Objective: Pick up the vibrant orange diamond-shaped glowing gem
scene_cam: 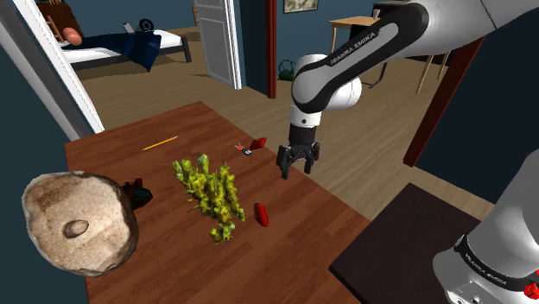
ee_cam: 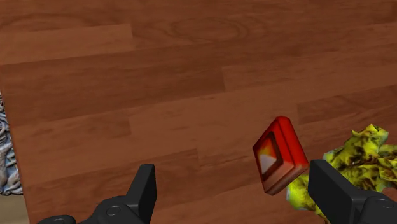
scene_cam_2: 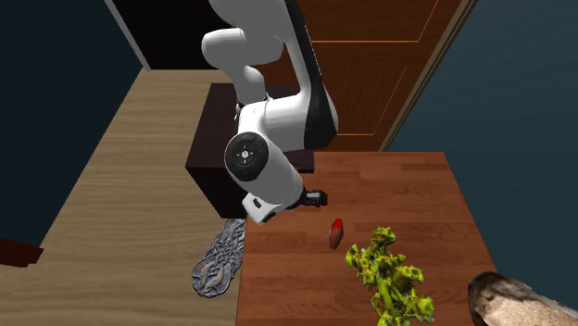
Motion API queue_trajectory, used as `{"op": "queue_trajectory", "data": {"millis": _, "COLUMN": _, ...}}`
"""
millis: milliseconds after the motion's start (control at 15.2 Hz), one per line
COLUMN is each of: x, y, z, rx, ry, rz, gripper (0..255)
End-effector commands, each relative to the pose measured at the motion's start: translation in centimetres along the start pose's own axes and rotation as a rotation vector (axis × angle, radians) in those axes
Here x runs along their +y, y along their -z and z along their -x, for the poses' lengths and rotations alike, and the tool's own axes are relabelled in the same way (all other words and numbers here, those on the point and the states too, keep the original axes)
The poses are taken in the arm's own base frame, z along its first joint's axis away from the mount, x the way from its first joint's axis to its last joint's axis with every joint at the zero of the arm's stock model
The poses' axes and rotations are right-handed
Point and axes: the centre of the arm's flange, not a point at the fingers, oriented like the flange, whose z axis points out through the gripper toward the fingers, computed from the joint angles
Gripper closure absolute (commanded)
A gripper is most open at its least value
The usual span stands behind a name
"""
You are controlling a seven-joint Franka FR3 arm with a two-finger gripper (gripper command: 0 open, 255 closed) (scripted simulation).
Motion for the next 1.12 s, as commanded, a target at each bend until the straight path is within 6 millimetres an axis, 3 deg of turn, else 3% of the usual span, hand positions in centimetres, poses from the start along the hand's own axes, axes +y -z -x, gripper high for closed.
{"op": "queue_trajectory", "data": {"millis": 0, "x": -1.0, "y": -1.9, "z": -1.3, "rx": -0.01, "ry": -0.015, "rz": -0.022, "gripper": 0}}
{"op": "queue_trajectory", "data": {"millis": 660, "x": -6.1, "y": -11.5, "z": -8.4, "rx": -0.064, "ry": -0.086, "rz": -0.126, "gripper": 0}}
{"op": "queue_trajectory", "data": {"millis": 1056, "x": -5.7, "y": -14.5, "z": -9.3, "rx": -0.067, "ry": -0.09, "rz": -0.131, "gripper": 0}}
